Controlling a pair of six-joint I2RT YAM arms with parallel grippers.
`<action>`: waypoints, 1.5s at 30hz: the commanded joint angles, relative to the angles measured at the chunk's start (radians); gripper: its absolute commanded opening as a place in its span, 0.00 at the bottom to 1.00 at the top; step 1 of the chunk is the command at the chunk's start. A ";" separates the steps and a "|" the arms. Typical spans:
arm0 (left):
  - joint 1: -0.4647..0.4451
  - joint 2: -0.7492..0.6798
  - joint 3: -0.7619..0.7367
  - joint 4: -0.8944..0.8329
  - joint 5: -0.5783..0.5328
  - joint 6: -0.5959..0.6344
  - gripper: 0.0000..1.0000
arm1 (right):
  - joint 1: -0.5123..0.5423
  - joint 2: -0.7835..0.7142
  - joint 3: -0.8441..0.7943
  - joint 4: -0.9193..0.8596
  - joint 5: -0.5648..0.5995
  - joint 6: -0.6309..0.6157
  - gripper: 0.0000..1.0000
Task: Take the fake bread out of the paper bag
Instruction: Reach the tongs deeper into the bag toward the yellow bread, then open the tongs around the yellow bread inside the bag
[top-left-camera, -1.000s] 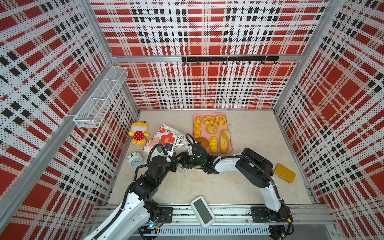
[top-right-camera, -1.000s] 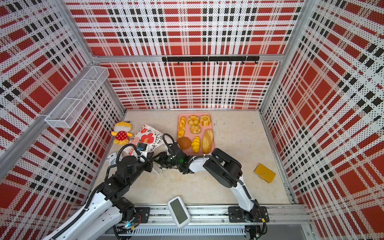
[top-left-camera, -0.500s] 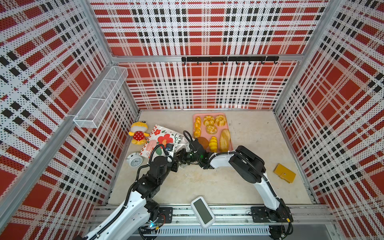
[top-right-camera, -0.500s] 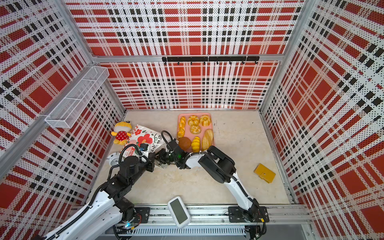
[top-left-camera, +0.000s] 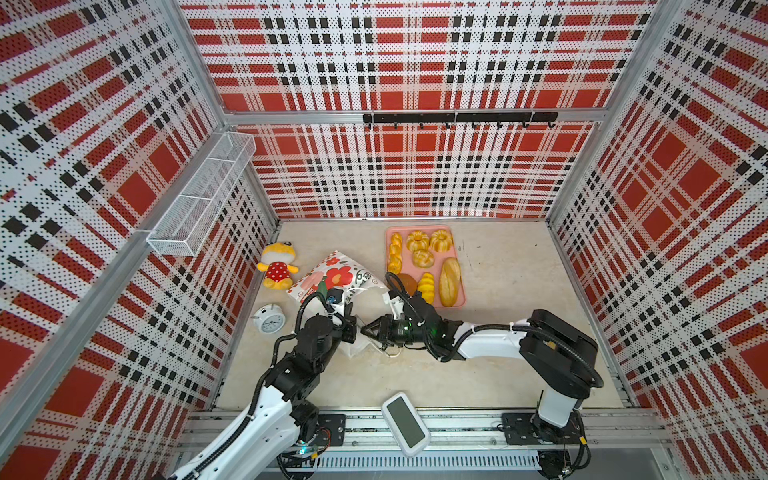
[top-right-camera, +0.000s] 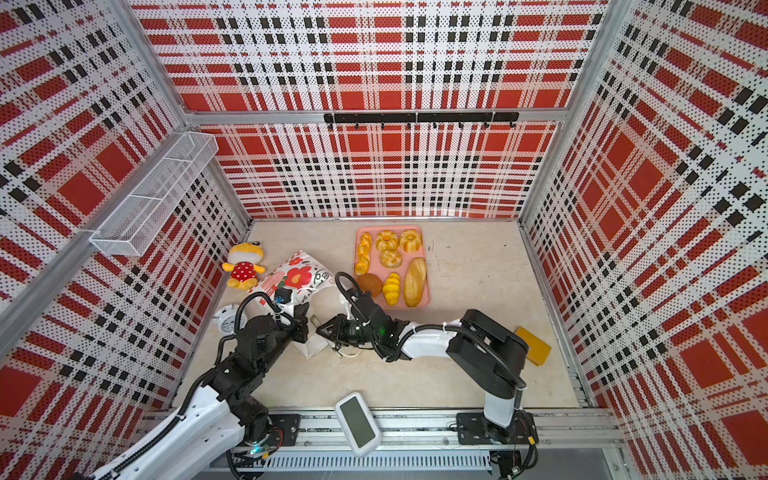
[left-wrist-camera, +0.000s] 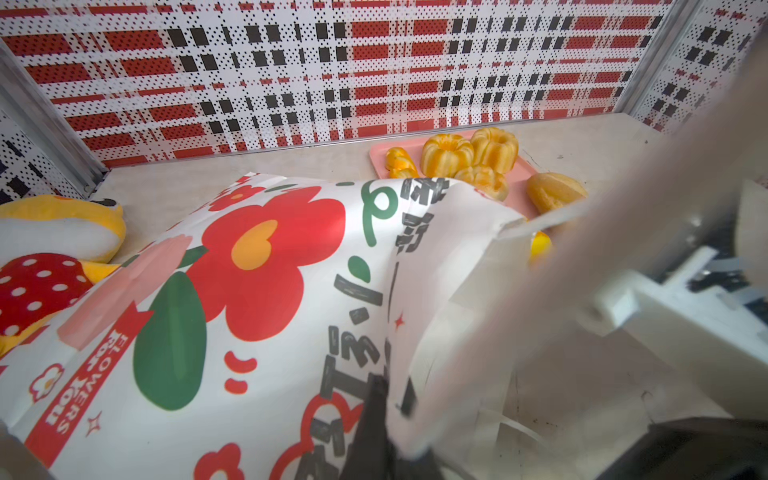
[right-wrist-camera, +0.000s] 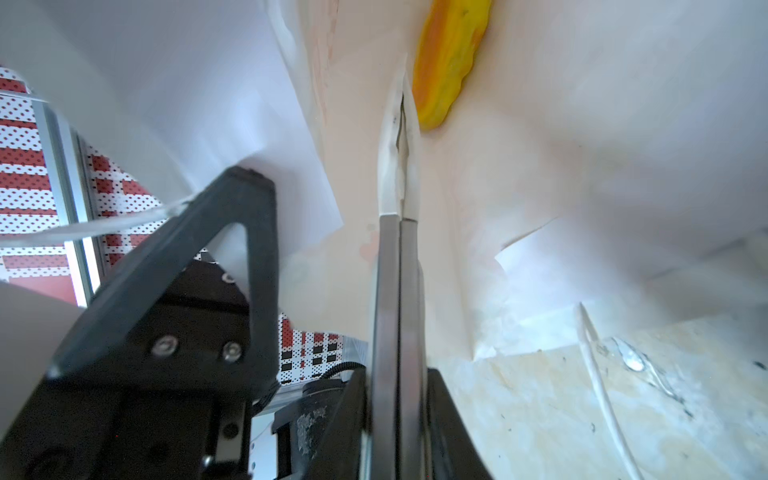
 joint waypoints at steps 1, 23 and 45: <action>-0.005 -0.018 -0.006 0.020 -0.020 -0.021 0.00 | 0.004 -0.074 -0.047 0.006 0.051 -0.035 0.00; 0.022 -0.072 0.073 -0.157 0.196 0.298 0.00 | 0.159 0.046 -0.044 0.171 0.271 -0.006 0.00; 0.007 -0.058 0.045 -0.083 0.165 0.269 0.00 | 0.079 0.347 0.114 0.415 0.219 0.265 0.29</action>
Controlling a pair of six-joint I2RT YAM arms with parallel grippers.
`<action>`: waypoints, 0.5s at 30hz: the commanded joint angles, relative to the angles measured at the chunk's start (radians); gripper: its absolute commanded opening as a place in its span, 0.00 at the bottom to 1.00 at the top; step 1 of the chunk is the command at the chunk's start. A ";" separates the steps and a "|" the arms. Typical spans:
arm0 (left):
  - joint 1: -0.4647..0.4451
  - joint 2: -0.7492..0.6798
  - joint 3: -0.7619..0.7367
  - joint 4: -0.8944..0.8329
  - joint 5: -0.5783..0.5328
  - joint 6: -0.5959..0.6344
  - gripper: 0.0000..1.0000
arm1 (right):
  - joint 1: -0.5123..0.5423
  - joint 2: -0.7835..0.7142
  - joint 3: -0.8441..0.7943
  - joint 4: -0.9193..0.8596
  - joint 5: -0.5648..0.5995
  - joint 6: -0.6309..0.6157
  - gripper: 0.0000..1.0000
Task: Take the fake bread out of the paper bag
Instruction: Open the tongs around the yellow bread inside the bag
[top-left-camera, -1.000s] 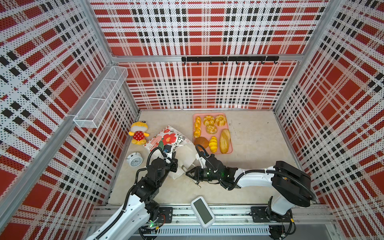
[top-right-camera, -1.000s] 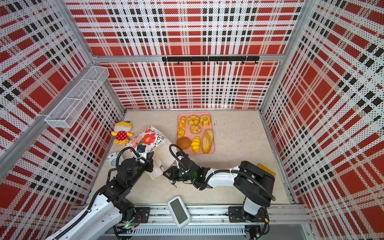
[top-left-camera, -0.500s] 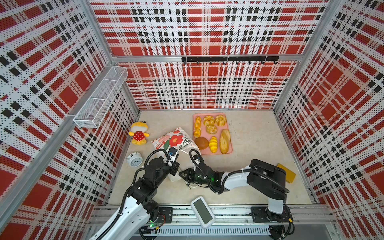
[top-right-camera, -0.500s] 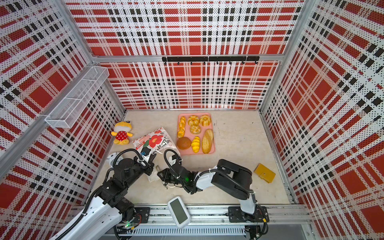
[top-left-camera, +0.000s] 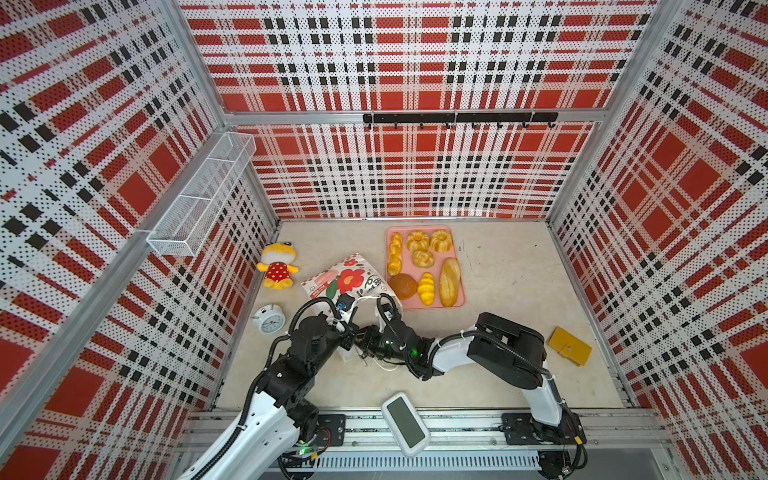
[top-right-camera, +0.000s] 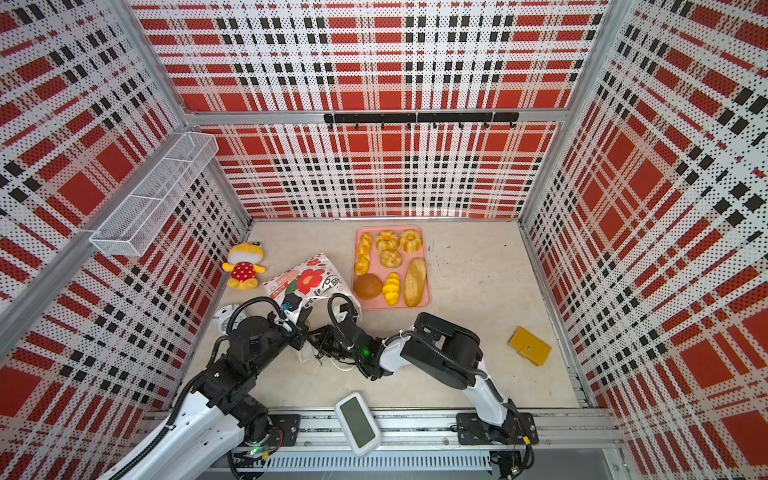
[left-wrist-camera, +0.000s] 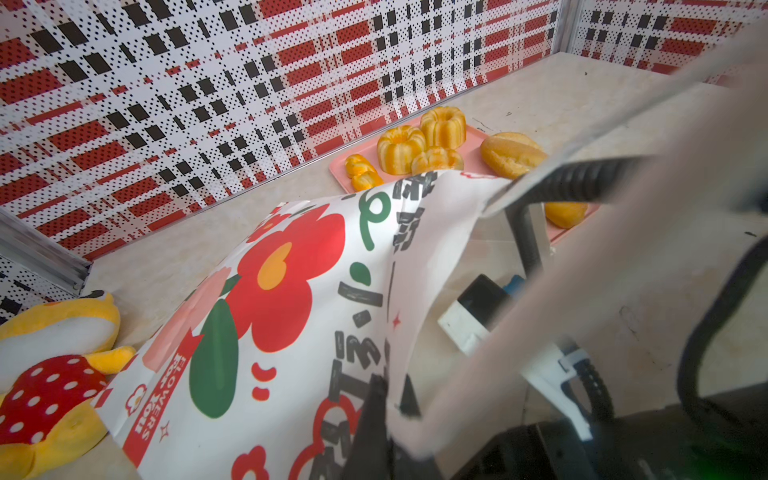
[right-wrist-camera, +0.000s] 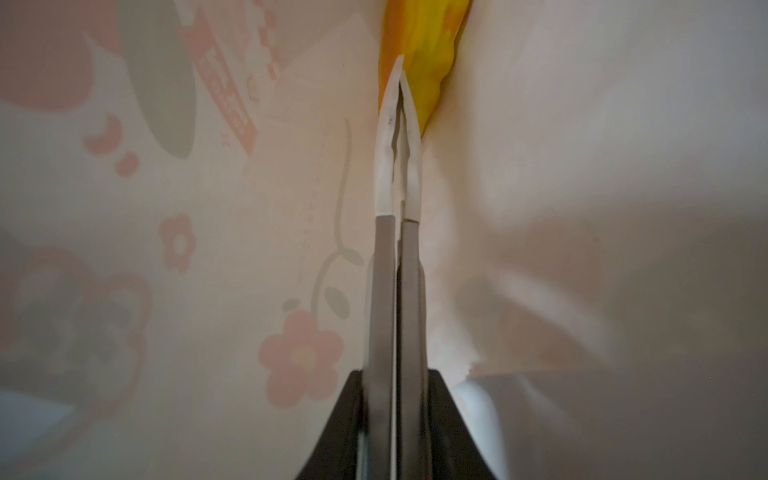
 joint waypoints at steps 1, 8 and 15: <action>-0.004 0.002 -0.010 0.046 0.013 0.000 0.00 | -0.027 0.019 0.026 0.083 -0.031 0.027 0.30; -0.008 0.027 -0.008 0.054 0.028 0.011 0.00 | -0.061 0.063 0.117 0.049 -0.063 0.048 0.34; -0.021 0.038 -0.010 0.057 0.020 0.007 0.00 | -0.066 0.054 0.137 0.038 -0.069 0.038 0.35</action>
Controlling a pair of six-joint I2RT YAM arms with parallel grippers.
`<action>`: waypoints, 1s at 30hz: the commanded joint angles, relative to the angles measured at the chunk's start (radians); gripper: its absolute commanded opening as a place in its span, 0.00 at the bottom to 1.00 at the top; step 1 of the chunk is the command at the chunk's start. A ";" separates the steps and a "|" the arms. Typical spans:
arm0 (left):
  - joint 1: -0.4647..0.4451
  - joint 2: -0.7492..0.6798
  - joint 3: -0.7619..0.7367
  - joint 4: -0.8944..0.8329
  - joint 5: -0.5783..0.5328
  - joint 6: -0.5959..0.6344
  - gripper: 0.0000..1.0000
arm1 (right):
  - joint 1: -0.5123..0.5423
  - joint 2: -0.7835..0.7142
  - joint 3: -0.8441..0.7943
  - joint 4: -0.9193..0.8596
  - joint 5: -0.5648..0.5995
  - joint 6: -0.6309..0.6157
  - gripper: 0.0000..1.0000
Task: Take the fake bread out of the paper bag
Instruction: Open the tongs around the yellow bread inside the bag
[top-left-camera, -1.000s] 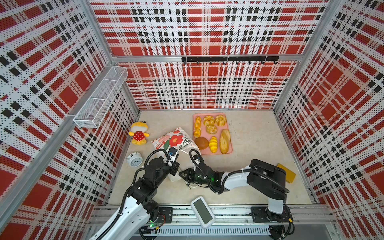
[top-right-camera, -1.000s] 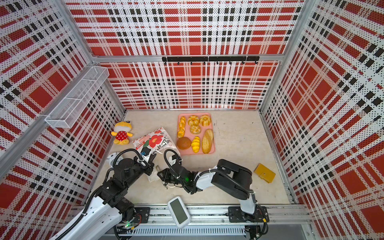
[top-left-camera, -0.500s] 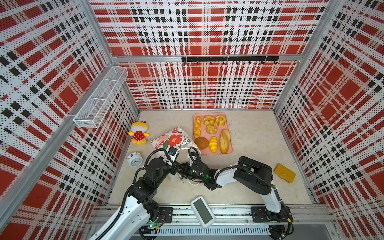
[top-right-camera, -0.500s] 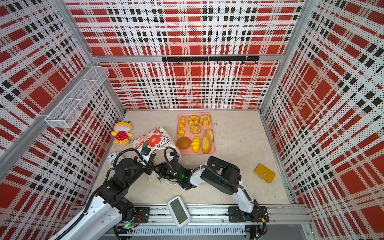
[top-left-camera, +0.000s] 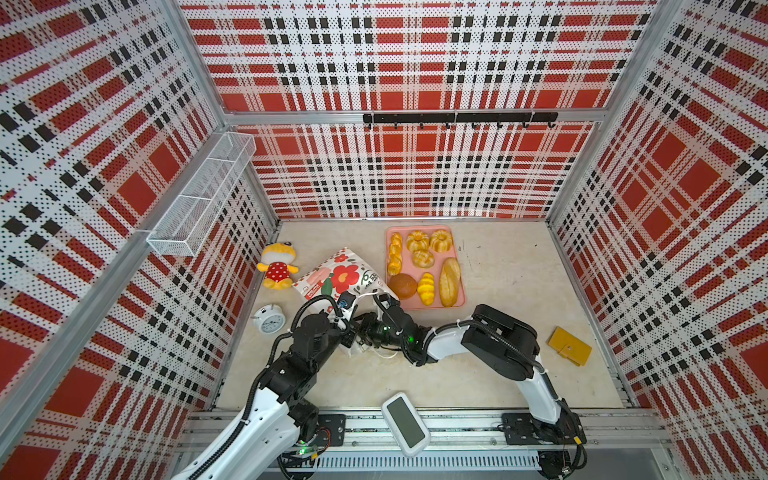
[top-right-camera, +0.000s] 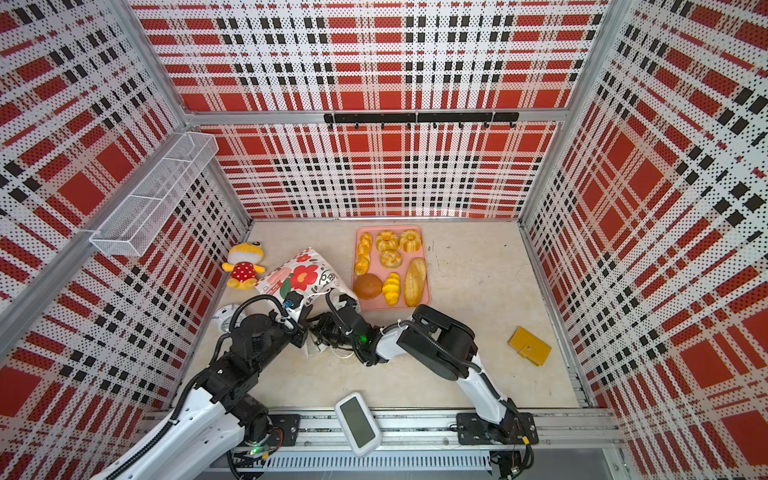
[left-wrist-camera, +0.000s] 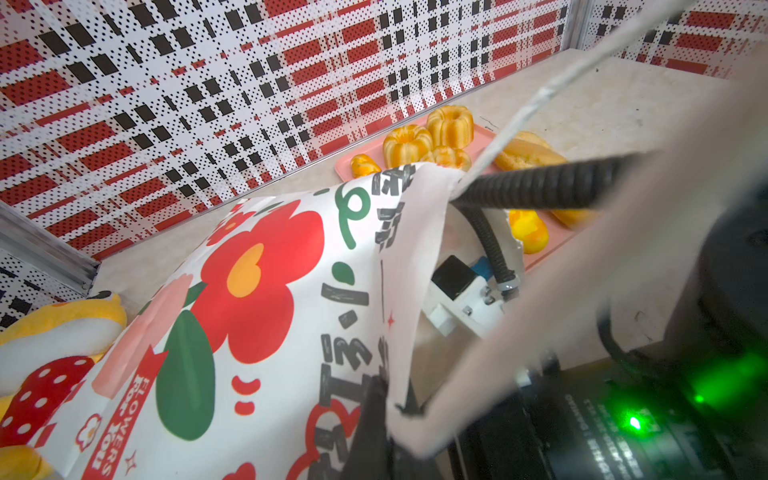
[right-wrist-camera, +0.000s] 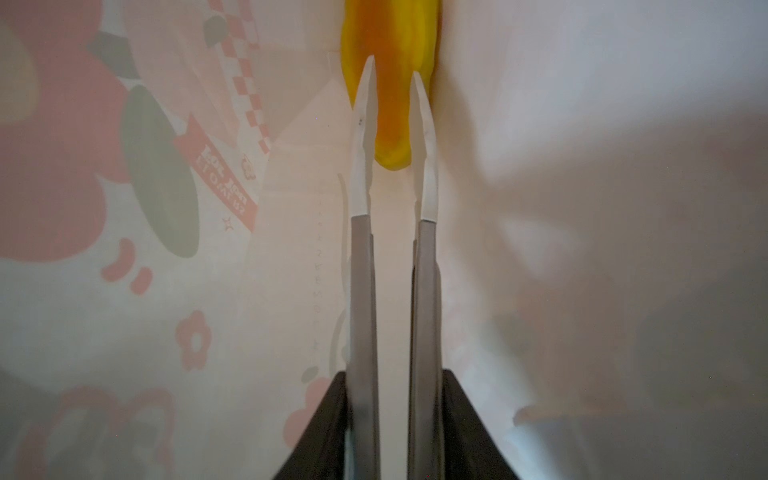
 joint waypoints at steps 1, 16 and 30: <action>-0.015 -0.001 -0.010 0.020 0.030 -0.001 0.00 | -0.010 -0.015 0.023 0.057 0.003 -0.008 0.36; -0.020 -0.003 -0.013 0.020 0.020 -0.007 0.00 | -0.019 -0.078 -0.093 0.072 0.002 -0.031 0.46; -0.032 0.003 -0.015 0.017 0.012 0.001 0.00 | -0.073 -0.039 -0.026 0.048 -0.052 -0.039 0.48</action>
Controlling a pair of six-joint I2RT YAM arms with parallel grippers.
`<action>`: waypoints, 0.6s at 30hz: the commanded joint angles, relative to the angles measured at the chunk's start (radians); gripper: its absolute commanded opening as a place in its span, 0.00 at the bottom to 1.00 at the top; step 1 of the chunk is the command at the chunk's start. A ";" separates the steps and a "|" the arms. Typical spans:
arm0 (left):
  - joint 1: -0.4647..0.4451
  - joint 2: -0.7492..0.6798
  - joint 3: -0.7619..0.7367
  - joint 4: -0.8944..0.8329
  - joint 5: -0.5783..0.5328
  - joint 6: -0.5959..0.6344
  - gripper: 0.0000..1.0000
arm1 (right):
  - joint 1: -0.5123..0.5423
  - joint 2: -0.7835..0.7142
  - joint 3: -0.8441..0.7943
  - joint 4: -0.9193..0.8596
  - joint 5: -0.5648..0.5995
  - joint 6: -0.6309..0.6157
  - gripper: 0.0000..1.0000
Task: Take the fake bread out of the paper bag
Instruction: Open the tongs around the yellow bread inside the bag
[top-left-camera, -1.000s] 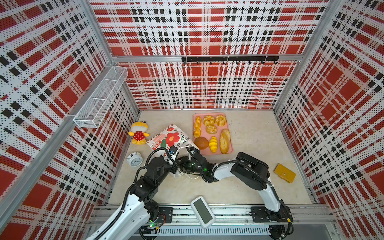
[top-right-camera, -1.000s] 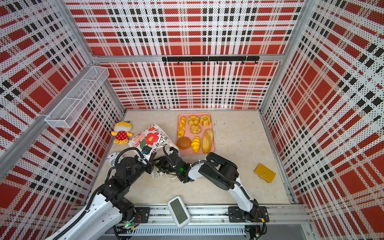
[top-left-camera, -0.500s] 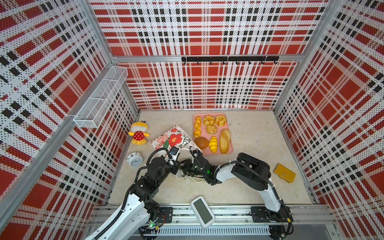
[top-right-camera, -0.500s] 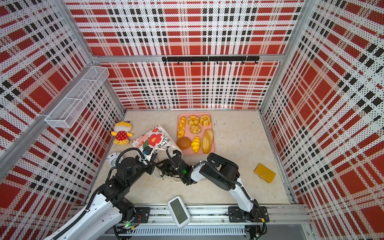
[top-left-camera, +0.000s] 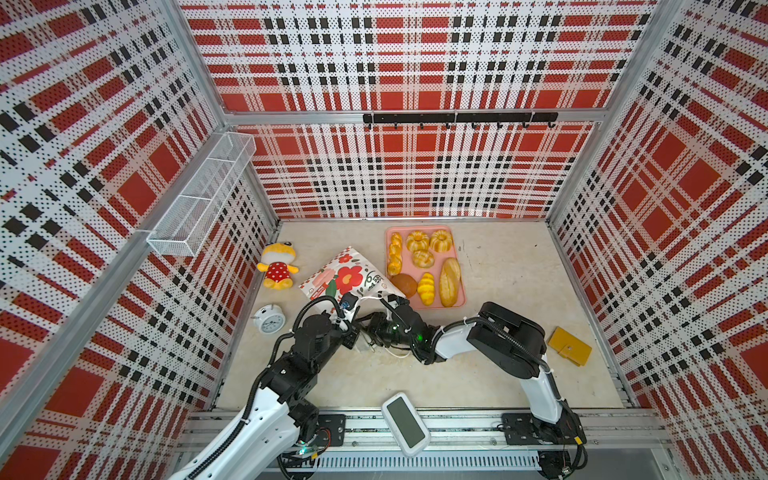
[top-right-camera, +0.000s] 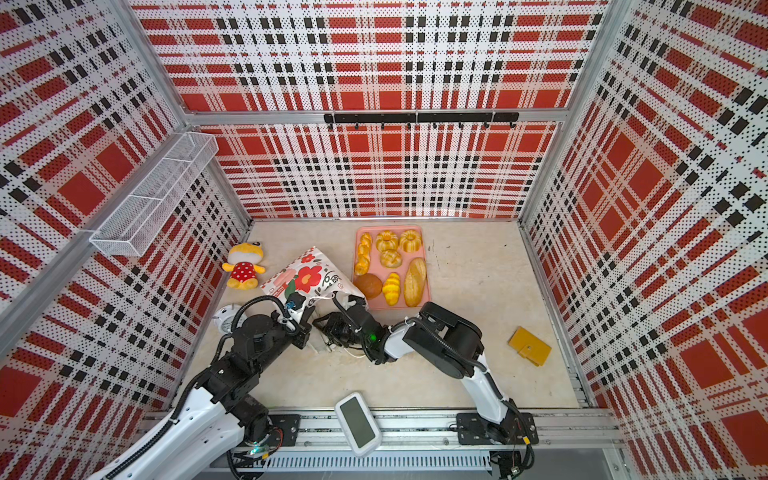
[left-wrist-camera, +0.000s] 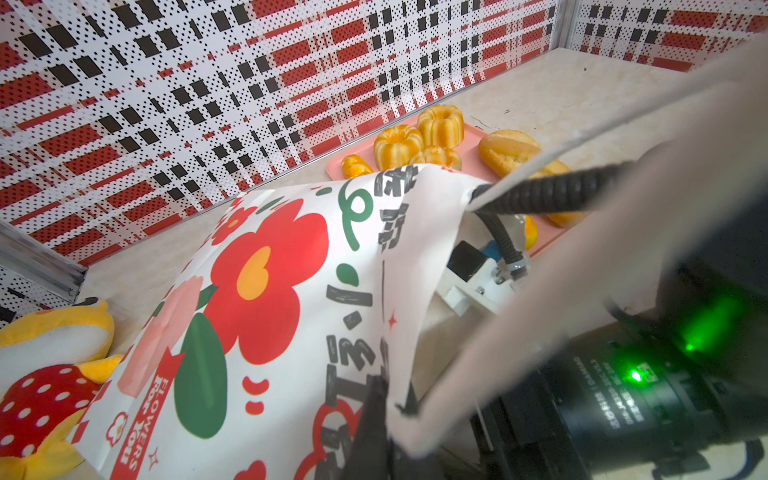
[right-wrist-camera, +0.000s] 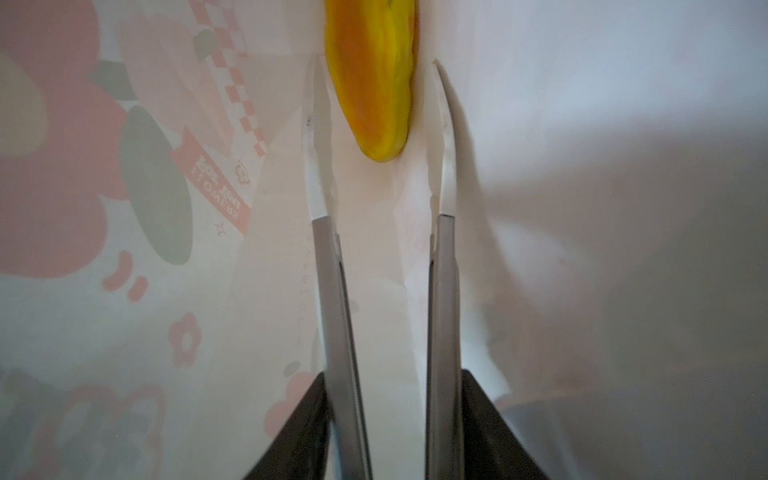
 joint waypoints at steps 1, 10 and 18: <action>-0.015 0.002 -0.013 0.017 0.014 0.000 0.00 | -0.027 0.014 0.070 0.053 -0.018 0.003 0.48; -0.031 0.039 -0.009 0.019 0.004 -0.007 0.00 | -0.050 0.059 0.192 0.045 -0.108 -0.076 0.15; -0.056 0.046 -0.023 0.065 -0.045 -0.048 0.00 | -0.040 -0.113 -0.003 0.034 -0.090 -0.146 0.00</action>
